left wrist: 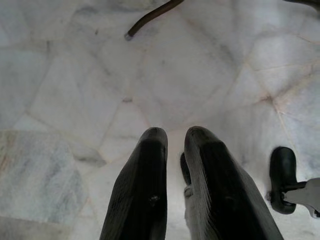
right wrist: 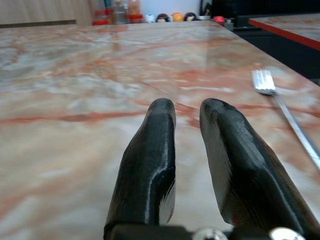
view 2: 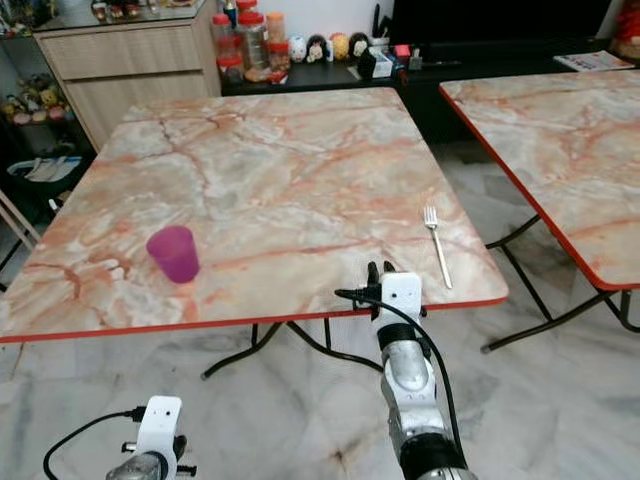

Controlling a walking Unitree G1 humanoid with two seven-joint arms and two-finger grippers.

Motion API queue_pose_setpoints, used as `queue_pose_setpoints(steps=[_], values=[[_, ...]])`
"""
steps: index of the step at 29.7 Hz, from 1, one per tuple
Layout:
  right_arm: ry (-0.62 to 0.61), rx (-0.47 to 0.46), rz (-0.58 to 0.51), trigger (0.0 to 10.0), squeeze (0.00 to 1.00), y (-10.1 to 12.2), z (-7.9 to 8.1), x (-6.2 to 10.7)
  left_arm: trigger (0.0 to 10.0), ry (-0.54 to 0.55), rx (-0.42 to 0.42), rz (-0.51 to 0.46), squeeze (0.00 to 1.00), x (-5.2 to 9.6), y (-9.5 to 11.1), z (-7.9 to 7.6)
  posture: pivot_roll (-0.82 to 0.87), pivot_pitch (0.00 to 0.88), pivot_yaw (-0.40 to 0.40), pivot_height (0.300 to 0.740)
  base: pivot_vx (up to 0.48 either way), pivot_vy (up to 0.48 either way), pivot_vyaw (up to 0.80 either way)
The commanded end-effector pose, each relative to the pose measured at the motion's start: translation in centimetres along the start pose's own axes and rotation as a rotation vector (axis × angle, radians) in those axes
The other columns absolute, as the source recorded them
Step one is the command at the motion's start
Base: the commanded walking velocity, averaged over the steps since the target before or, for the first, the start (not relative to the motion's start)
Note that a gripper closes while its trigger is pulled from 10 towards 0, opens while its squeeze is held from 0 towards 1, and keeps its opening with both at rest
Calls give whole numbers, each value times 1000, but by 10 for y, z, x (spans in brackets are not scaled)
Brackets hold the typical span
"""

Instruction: Setting the table

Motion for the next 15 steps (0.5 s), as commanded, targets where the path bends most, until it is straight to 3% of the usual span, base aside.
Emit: queue_pose_setpoints(steps=[1, 15], values=[[-8, 1, 2, 10000, 0, 0, -1, -1, 10000, 0, -7, 2, 0, 0, -2, 0, -80, 0, 37, 740, 0, -326, 0], [-4, 6, 4, 10000, 0, 0, 0, -2, 10000, 6, -2, 3, 0, 1, -3, 1, -74, 0, 28, 740, 0, -325, 0]])
Point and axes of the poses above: a point about 5 cm out from each wrist's last joint towards the gripper, its own x axis pointing back from the gripper into the wrist, its own y axis along the axis of the wrist's last joint, z = x × y, the point moved 1 cm from there along -x, pointing out of the wrist towards the gripper, and after that the axes turned 15 degrees about x, right-handed, at the moved point
